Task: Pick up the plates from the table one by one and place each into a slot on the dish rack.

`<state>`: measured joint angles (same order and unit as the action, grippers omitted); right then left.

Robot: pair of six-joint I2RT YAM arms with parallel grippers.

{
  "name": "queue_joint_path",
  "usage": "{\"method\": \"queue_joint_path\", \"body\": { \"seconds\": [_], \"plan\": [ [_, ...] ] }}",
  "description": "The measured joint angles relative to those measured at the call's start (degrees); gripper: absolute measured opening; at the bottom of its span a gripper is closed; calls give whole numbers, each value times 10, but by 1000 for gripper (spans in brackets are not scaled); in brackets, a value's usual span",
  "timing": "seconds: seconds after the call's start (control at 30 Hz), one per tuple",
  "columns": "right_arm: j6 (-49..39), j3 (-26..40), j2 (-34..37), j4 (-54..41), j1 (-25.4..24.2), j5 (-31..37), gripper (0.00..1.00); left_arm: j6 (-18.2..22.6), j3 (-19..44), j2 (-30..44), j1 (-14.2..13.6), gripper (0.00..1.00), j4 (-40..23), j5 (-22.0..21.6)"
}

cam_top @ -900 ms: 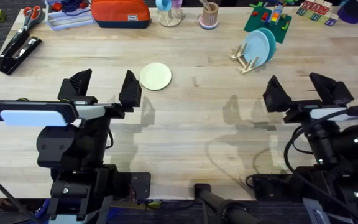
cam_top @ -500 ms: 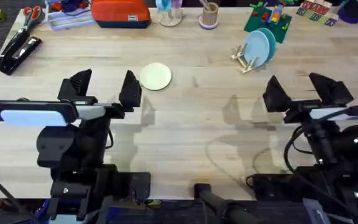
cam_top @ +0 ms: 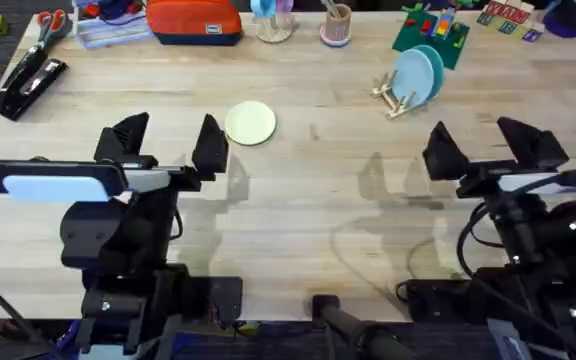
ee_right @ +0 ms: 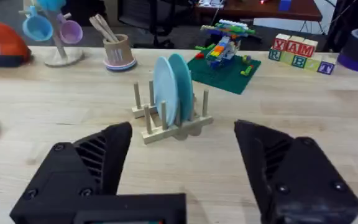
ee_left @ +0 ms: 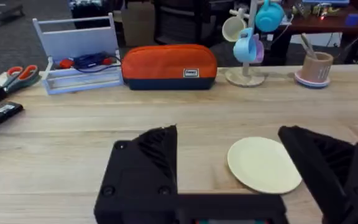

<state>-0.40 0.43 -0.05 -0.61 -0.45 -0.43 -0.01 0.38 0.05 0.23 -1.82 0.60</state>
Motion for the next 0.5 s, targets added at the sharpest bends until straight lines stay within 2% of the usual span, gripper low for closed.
{"method": "queue_joint_path", "body": {
  "seconds": [0.4,0.5],
  "plan": [
    [0,0,0,18,-1,-5,994,0,1,0,0,993,-11,0],
    [0,2,0,16,-1,-5,994,0,14,0,0,993,-41,0]
  ]
}}
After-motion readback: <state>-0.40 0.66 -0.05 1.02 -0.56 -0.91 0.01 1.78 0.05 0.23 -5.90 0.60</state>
